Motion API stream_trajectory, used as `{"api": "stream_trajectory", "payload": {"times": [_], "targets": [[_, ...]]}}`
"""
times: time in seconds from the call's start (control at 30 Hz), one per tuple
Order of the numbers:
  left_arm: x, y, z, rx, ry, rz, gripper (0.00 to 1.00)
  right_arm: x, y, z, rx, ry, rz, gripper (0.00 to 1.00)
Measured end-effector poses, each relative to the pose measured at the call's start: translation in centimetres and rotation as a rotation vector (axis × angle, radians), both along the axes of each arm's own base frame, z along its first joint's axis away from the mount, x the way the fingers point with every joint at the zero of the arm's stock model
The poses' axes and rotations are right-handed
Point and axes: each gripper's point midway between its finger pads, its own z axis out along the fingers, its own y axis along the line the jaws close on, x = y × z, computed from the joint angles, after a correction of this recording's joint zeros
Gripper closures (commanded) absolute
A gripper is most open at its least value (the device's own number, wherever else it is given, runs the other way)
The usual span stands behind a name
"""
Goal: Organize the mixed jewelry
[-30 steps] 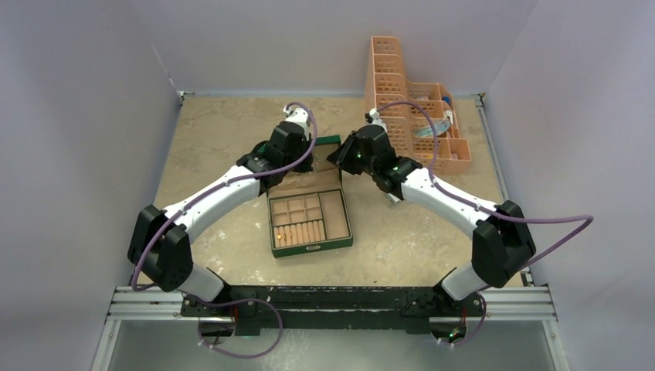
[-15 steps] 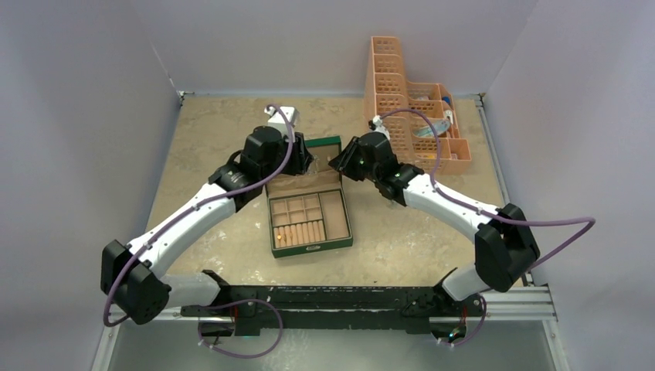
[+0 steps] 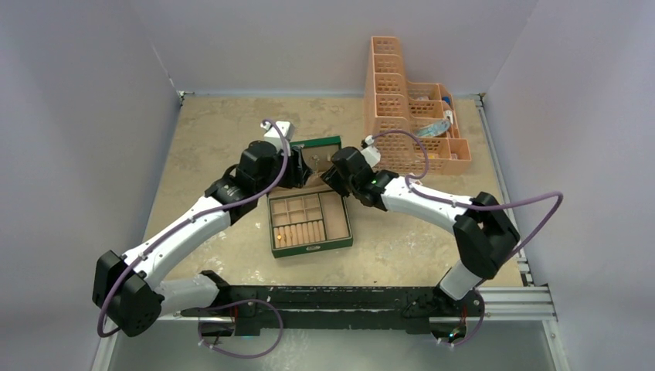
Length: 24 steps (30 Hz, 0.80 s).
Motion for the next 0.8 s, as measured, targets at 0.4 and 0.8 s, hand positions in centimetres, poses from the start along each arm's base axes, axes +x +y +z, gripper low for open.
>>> {"api": "stream_trajectory", "payload": {"times": [0.4, 0.8], "targets": [[-0.2, -0.3, 0.7, -0.048, -0.016, -0.001, 0.50, 1.3, -0.2, -1.1, 0.011, 0.050, -0.157, 0.64], [0.1, -0.7, -0.4, -0.059, 0.026, 0.015, 0.50, 2.5, 0.5, -2.5, 0.015, 0.073, -0.210, 0.70]]}}
